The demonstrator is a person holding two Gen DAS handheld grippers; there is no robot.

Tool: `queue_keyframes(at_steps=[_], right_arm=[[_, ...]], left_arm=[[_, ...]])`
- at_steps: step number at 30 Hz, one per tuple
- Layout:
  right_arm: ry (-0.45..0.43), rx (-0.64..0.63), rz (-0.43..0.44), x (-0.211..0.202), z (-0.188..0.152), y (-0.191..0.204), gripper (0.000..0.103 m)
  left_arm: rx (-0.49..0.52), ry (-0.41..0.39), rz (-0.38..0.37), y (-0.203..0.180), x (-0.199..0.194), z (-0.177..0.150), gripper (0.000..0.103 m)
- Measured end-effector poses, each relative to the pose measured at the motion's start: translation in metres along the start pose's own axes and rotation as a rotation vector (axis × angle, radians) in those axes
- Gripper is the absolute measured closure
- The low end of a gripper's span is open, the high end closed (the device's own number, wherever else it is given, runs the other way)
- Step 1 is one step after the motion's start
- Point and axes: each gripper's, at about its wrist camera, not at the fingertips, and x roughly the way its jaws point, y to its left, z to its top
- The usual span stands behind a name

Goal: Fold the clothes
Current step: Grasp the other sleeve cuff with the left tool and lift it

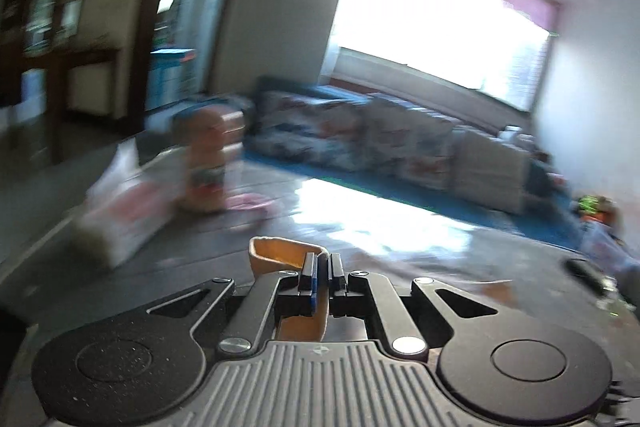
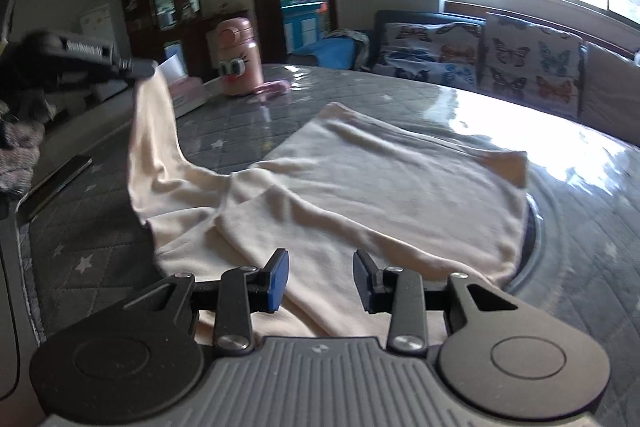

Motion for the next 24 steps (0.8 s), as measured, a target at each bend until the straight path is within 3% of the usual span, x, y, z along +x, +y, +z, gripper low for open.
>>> queue_keyframes(at_steps=[6, 13, 18, 21, 23, 24], right_arm=[[-0.02, 0.066, -0.038, -0.017, -0.013, -0.027, 0.068], [-0.026, 0.131, -0.071, -0.027, -0.025, -0.052, 0.068], [-0.025, 0.157, -0.093, -0.033, -0.032, -0.062, 0.068], [-0.027, 0.173, -0.111, -0.036, -0.034, -0.067, 0.068], [-0.03, 0.182, -0.122, -0.038, -0.035, -0.069, 0.067], [-0.034, 0.185, -0.127, -0.04, -0.034, -0.07, 0.068]], left_arm=[[0.088, 0.019, -0.218, -0.082, 0.0, -0.006, 0.098], [0.218, 0.102, -0.412, -0.15, 0.012, -0.042, 0.098], [0.304, 0.202, -0.447, -0.17, 0.018, -0.073, 0.094], [0.322, 0.239, -0.449, -0.161, 0.02, -0.085, 0.082], [0.322, 0.239, -0.442, -0.15, 0.015, -0.087, 0.057], [0.322, 0.239, -0.439, -0.144, 0.012, -0.088, 0.056]])
